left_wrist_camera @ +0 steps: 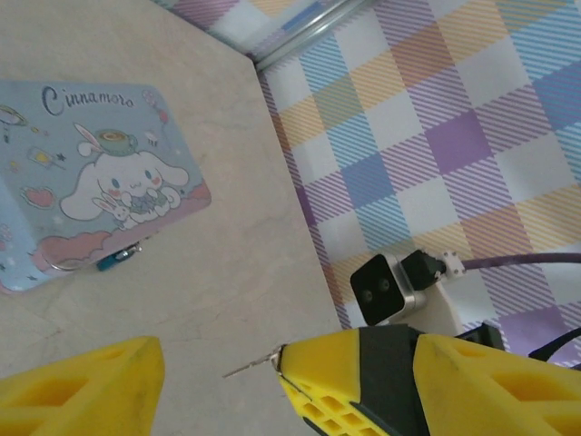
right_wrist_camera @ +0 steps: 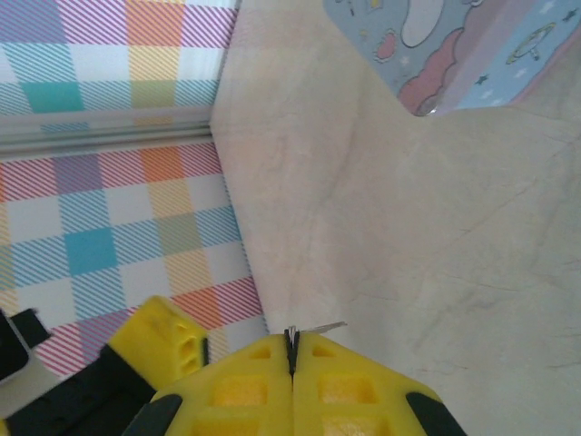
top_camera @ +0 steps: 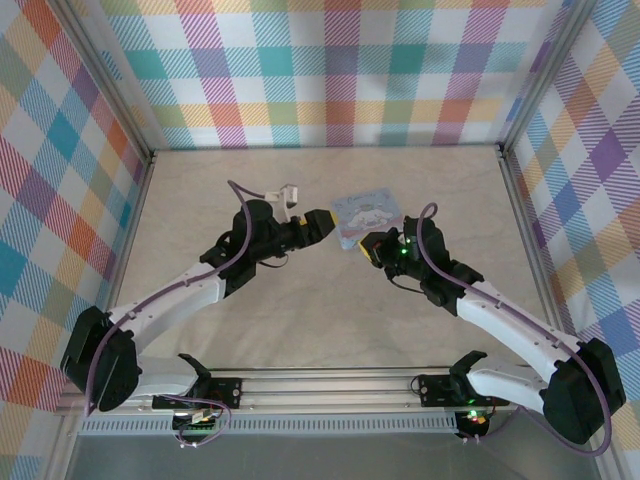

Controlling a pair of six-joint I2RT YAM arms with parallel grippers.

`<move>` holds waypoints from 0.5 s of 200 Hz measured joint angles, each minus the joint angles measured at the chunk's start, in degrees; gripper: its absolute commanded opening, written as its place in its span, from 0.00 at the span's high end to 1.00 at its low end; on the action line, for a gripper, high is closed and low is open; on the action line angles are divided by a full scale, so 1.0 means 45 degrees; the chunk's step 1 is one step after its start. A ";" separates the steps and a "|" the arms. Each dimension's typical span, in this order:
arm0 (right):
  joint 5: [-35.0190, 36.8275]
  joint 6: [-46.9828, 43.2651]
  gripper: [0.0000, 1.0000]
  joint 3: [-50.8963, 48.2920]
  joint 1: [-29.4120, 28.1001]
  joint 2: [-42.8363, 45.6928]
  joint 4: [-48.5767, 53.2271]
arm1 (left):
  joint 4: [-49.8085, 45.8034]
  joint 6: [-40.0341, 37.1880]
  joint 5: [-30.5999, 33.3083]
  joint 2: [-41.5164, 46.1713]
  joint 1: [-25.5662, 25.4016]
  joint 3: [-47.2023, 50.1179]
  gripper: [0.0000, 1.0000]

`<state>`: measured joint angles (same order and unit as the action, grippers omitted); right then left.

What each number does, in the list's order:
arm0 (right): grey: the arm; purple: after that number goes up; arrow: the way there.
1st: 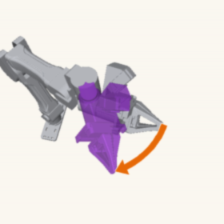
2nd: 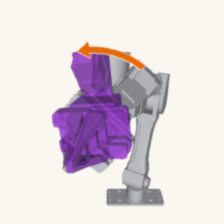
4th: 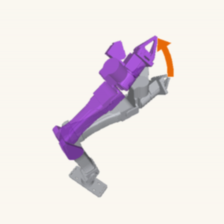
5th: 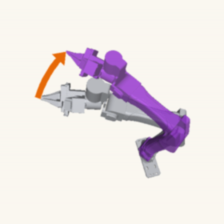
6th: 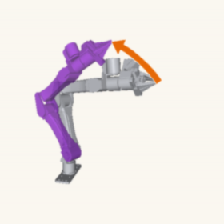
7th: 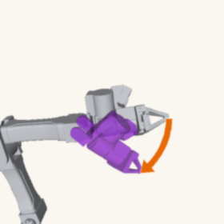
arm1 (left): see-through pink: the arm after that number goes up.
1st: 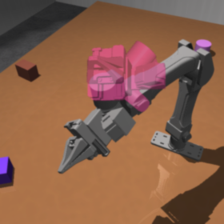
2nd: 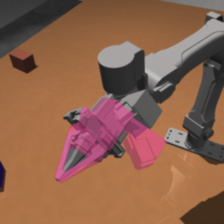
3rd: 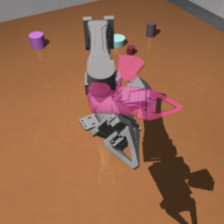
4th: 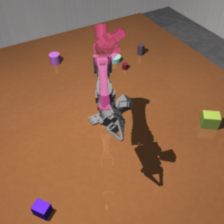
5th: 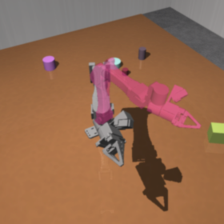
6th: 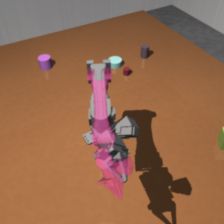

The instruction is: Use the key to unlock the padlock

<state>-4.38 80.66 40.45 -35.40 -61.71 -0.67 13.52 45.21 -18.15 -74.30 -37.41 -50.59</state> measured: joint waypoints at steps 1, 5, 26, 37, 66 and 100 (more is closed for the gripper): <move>0.0010 0.0010 1.00 0.0000 0.0000 0.0000 -0.0019 | 0.0005 0.0005 -0.0005 -0.0015 -0.0015 0.0000 0.27; 0.0029 0.0063 1.00 0.0000 0.0000 0.0000 -0.0053 | 0.0024 0.0010 -0.0005 -0.0053 -0.0049 0.0000 0.27; 0.0083 0.0272 1.00 0.0000 0.0000 0.0000 -0.0185 | 0.0039 0.0287 0.0058 -0.0219 -0.0165 -0.0005 0.26; 0.0126 0.0316 1.00 0.0000 0.0000 0.0000 -0.0291 | 0.0039 0.0675 0.0155 -0.0296 -0.0170 -0.0029 0.26; 0.0282 0.0316 1.00 0.0000 0.0000 0.0005 -0.0957 | 0.0039 0.2404 0.0330 -0.0743 -0.0170 -0.0180 0.26; 0.0355 0.0733 1.00 -0.0015 0.0000 -0.0049 -0.2108 | 0.0670 0.4711 0.0413 -0.1418 -0.0170 -0.0126 0.26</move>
<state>-2.79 83.96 40.38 -35.40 -61.93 -10.15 16.53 66.41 -16.29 -80.68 -38.17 -51.16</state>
